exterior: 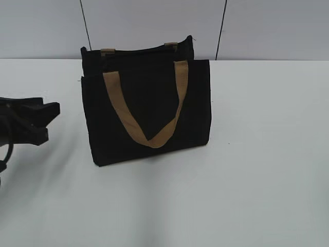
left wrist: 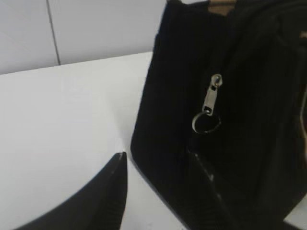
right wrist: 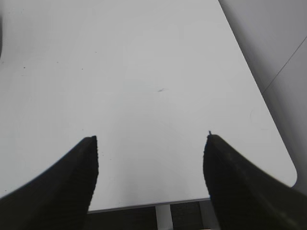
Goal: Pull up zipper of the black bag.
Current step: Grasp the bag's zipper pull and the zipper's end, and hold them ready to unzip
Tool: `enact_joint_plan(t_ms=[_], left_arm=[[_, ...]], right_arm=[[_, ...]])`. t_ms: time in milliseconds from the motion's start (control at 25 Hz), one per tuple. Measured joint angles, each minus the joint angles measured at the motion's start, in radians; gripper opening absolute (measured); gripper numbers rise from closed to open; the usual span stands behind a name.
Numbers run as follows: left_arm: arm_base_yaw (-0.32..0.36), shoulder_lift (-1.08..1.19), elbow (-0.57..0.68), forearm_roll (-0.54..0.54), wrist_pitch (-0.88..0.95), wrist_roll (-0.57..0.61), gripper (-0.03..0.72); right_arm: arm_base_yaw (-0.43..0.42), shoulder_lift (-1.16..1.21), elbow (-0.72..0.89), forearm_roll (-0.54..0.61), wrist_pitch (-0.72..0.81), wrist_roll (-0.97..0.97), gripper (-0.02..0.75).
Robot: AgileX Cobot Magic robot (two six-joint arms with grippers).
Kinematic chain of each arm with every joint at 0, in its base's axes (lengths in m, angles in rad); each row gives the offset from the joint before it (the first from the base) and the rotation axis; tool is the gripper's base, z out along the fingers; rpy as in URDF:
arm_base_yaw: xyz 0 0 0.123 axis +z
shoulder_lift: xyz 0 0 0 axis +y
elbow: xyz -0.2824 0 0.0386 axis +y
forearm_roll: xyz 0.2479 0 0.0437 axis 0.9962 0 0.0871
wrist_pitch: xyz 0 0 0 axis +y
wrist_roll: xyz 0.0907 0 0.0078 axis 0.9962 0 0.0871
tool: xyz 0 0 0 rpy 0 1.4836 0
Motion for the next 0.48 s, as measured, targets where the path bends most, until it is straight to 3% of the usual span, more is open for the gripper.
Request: enact_joint_plan(t_ms=[480], left_arm=[[0.0, 0.375, -0.186, 0.219, -0.12, -0.005, 0.356]], right_arm=[[0.0, 0.0, 0.0, 0.0, 0.0, 0.0, 0.522]])
